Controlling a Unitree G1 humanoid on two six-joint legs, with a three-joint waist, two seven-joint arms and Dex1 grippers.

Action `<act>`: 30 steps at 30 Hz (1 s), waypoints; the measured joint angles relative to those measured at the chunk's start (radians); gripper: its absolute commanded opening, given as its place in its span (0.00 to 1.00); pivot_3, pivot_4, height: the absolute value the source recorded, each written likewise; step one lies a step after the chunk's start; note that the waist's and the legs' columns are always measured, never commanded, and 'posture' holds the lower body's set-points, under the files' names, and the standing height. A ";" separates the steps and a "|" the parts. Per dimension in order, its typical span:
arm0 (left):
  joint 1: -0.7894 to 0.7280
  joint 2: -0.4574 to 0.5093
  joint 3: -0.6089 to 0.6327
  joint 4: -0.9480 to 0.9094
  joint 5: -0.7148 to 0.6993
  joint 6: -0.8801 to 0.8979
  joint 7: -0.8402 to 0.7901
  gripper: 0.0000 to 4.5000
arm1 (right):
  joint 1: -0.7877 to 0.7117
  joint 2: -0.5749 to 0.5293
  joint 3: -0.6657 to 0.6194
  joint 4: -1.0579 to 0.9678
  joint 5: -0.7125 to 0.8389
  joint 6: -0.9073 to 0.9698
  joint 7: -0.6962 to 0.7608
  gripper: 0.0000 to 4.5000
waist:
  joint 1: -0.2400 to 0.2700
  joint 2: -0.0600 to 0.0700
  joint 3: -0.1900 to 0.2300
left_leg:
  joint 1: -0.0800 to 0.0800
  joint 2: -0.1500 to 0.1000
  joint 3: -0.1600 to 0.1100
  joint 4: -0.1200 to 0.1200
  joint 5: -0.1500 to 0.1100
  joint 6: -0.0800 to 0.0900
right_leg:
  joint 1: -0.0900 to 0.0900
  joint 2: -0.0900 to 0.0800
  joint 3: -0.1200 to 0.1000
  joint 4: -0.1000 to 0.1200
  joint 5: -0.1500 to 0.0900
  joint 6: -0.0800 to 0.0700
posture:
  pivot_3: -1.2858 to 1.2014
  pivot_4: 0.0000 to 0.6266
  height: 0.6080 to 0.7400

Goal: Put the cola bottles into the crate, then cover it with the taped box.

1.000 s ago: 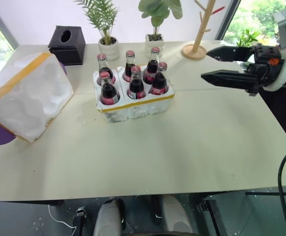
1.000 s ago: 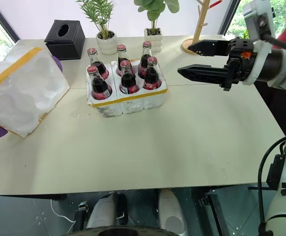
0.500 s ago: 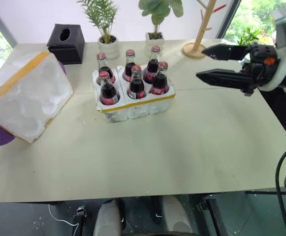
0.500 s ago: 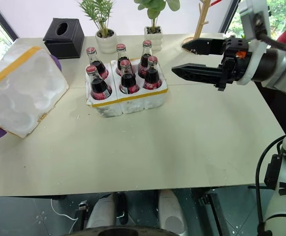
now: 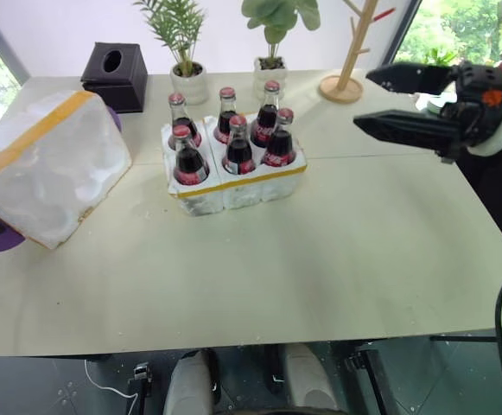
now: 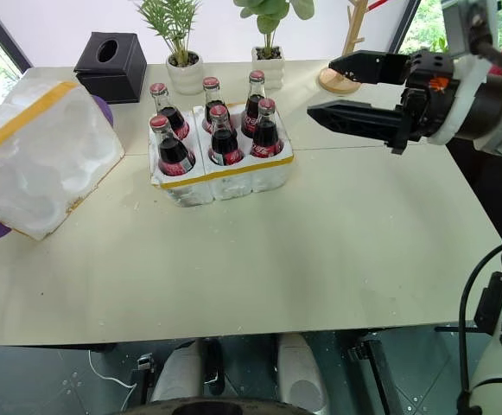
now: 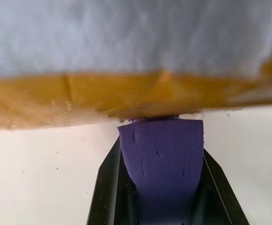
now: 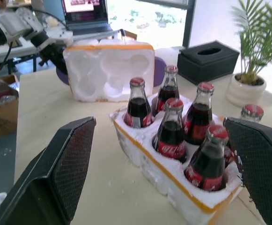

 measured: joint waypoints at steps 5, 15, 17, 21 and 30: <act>-0.100 -0.047 0.033 -0.067 -0.008 -0.122 0.159 0.06 | 0.046 -0.046 -0.007 0.000 -0.009 -0.015 0.007 1.00 | 0.021 -0.001 0.000 | 0.000 0.000 -0.001 0.002 0.000 0.000 | 0.001 0.000 0.000 0.000 0.000 0.000 | 0.52 0.24 1.00; -0.292 -0.250 -0.036 -0.604 0.137 -0.258 0.527 0.06 | 0.154 -0.064 -0.016 0.015 -0.040 -0.054 0.005 1.00 | 0.043 -0.003 -0.001 | 0.000 -0.003 -0.001 0.005 -0.001 0.002 | 0.004 -0.001 0.002 -0.002 0.004 0.007 | 0.52 0.24 1.00; -0.284 -0.278 -0.081 -0.700 0.200 -0.252 0.563 0.06 | 0.170 -0.065 -0.024 0.024 -0.041 -0.054 0.002 1.00 | 0.040 -0.003 -0.001 | 0.001 -0.002 -0.001 0.005 -0.001 0.002 | 0.004 0.000 0.002 -0.001 0.004 0.007 | 0.52 0.24 1.00; -0.246 -0.308 -0.180 -0.831 0.385 -0.268 0.651 0.06 | 0.199 -0.066 -0.050 0.025 -0.041 -0.059 -0.008 1.00 | 0.035 -0.003 -0.001 | 0.002 -0.002 -0.002 0.005 0.000 0.002 | 0.005 0.002 0.003 0.000 0.004 0.006 | 0.52 0.24 1.00; -0.072 -0.356 -0.262 -0.946 0.661 -0.324 0.795 0.06 | 0.205 -0.065 -0.088 0.026 -0.017 -0.055 -0.051 1.00 | 0.027 -0.003 -0.001 | 0.002 -0.002 -0.002 0.005 -0.001 0.002 | 0.006 0.001 0.003 0.000 0.004 0.007 | 0.52 0.24 1.00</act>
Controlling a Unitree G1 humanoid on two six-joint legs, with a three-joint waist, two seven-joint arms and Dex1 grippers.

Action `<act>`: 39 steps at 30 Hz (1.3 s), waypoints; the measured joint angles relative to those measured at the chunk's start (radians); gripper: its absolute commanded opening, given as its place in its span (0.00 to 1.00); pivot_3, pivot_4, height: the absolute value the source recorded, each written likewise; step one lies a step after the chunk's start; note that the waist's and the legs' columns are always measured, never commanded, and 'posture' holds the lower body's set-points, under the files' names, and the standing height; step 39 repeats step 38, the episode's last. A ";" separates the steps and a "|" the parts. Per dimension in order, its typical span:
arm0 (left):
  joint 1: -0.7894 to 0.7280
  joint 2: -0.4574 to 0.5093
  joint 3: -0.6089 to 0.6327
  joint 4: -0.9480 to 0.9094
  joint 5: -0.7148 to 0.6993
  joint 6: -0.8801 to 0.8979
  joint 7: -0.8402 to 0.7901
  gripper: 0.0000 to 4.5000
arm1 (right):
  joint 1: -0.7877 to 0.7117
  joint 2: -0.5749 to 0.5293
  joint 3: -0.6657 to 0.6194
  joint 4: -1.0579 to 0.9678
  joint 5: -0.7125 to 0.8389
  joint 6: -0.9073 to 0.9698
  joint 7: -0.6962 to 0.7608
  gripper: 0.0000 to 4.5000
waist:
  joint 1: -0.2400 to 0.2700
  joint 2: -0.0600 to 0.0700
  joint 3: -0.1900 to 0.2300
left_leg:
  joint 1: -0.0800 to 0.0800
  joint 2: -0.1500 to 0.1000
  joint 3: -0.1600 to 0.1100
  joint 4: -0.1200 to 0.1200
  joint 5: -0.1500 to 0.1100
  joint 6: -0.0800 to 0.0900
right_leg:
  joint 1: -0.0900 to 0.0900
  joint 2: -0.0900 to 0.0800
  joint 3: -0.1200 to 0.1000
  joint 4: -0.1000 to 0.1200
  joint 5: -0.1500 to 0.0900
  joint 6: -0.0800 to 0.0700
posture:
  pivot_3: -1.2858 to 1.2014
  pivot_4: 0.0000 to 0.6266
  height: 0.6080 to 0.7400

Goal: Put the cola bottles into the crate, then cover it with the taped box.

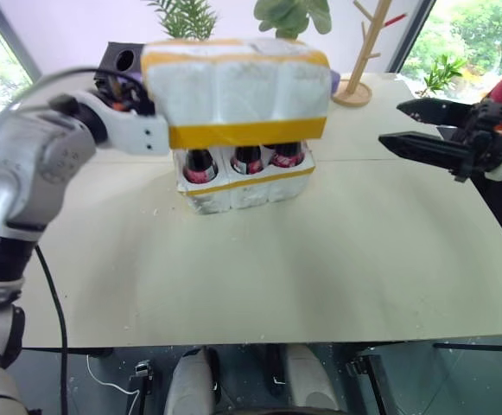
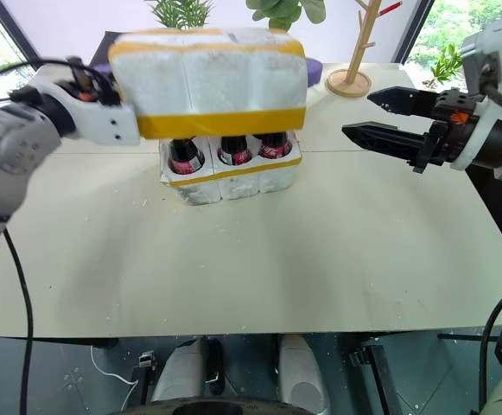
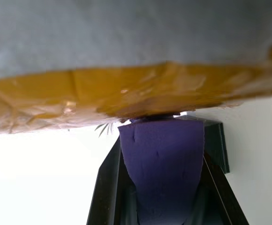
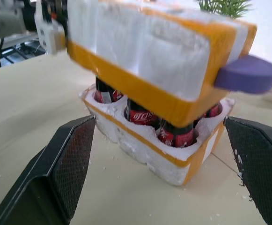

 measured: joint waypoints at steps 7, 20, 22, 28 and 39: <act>0.066 -0.006 0.002 -0.046 0.063 -0.001 -0.026 0.60 | 0.000 0.010 0.000 0.001 0.005 -0.001 -0.034 1.00 | -0.004 0.001 0.000 | 0.001 0.000 0.000 0.000 0.000 0.000 | 0.000 0.000 0.000 0.000 0.000 0.000 | 0.52 0.24 1.00; 0.498 -0.125 0.330 -0.346 -0.367 0.345 -0.297 0.82 | 0.135 -0.011 -0.008 0.055 -0.045 -0.043 0.021 1.00 | -0.004 0.003 -0.002 | 0.002 0.000 -0.001 0.000 0.000 0.001 | 0.003 0.000 0.000 0.000 0.000 0.000 | 0.52 0.24 1.00; 0.489 -0.175 0.421 -0.346 -0.571 0.550 -0.391 0.82 | 0.158 -0.015 -0.010 0.081 -0.061 -0.053 0.039 1.00 | -0.003 0.002 -0.001 | 0.002 0.000 -0.003 0.001 0.000 0.000 | 0.003 0.001 -0.001 0.000 0.000 0.000 | 0.52 0.24 1.00; 0.254 -0.086 0.704 -0.245 -1.048 1.001 -0.559 0.82 | 0.150 -0.037 0.017 0.132 -0.121 -0.109 0.097 1.00 | -0.008 0.001 -0.001 | 0.003 0.000 -0.005 0.001 0.001 -0.002 | 0.005 0.001 -0.002 0.000 -0.001 0.001 | 0.52 0.24 1.00; 0.281 0.265 0.741 -0.012 -1.292 1.079 -0.855 0.82 | 0.087 -0.068 0.108 0.177 -0.167 -0.144 0.237 1.00 | -0.007 0.002 -0.001 | 0.003 0.000 -0.003 -0.001 0.001 -0.002 | 0.003 0.000 -0.002 -0.001 -0.002 -0.001 | 0.52 0.24 1.00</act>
